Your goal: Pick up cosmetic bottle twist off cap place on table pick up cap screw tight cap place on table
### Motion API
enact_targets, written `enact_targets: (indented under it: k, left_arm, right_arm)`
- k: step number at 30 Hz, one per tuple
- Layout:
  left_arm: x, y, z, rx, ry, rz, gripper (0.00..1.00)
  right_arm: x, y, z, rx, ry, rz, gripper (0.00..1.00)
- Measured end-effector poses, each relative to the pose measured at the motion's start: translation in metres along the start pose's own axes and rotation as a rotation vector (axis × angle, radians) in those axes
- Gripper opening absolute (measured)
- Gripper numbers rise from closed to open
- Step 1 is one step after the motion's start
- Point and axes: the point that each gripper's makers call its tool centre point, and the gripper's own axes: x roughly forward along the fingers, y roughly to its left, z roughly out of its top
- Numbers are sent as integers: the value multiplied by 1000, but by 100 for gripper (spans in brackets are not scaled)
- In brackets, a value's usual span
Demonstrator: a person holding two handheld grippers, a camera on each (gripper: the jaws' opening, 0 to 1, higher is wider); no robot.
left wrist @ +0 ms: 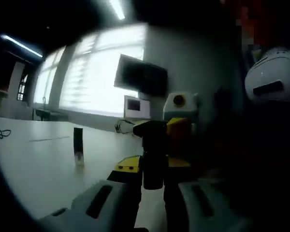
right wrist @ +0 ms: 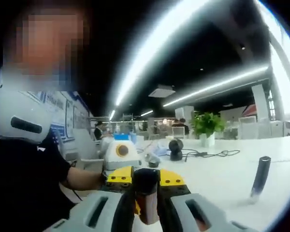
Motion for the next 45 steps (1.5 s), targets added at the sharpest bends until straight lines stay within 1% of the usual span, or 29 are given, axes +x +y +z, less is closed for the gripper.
enact_targets:
  k: [3, 8, 10, 13, 14, 18, 20, 21, 22, 28, 32, 34, 36, 38, 39, 40, 41, 43, 45]
  left_arm:
    - [1, -4, -1, -11, 9, -13, 6]
    - [2, -11, -8, 14, 29, -52, 6]
    - [2, -10, -8, -3, 25, -52, 6]
    - [3, -14, -7, -39, 12, -70, 6]
    - [3, -16, -6, -38, 8, -79, 6]
    - [2, -25, -3, -54, -12, -131, 6]
    - [2, -31, 0, -74, -27, -173, 6]
    - [2, -32, 2, -72, -33, -176, 6]
    - [2, -34, 2, -74, -35, -191, 6]
    - [2, -42, 3, -68, -47, -217, 6]
    - [2, -48, 3, -68, -52, -244, 7]
    - [2, -50, 3, -85, -50, -255, 7]
    - [1, -53, 3, -133, -48, -272, 7]
    - [1, -55, 3, -112, -55, -288, 7]
    - [0, -57, 1, -64, -51, -310, 6]
    - [-1, -58, 0, -42, -51, -307, 6]
    - [-2, -59, -2, -50, -43, -313, 6]
    - [-3, -58, -3, -68, -35, -310, 6]
    - [-3, -56, -4, -62, -29, -295, 6]
  right_arm:
    - [0, 4, -1, -3, 13, 26, 10]
    - [0, 12, -8, -9, 47, 76, 10]
    - [0, 11, -8, 13, 35, 85, 10]
    - [-2, 13, -6, 53, 15, 119, 10]
    - [-3, 15, -6, 61, 7, 136, 10]
    - [-6, 23, -1, 94, -18, 197, 10]
    - [-8, 29, 3, 139, -39, 245, 10]
    - [-9, 29, 4, 147, -50, 253, 10]
    - [-9, 31, 4, 167, -51, 271, 10]
    - [-12, 36, 6, 189, -61, 313, 10]
    - [-15, 43, 6, 213, -60, 355, 10]
    - [-15, 44, 6, 225, -59, 369, 10]
    - [-16, 47, 6, 247, -62, 391, 10]
    - [-17, 48, 6, 259, -60, 406, 10]
    - [-17, 51, 5, 258, -52, 421, 10]
    - [-16, 53, 3, 254, -48, 426, 10]
    - [-15, 57, 1, 249, -36, 438, 10]
    - [-15, 56, 0, 249, -34, 435, 10]
    - [-15, 56, -1, 249, -32, 432, 11]
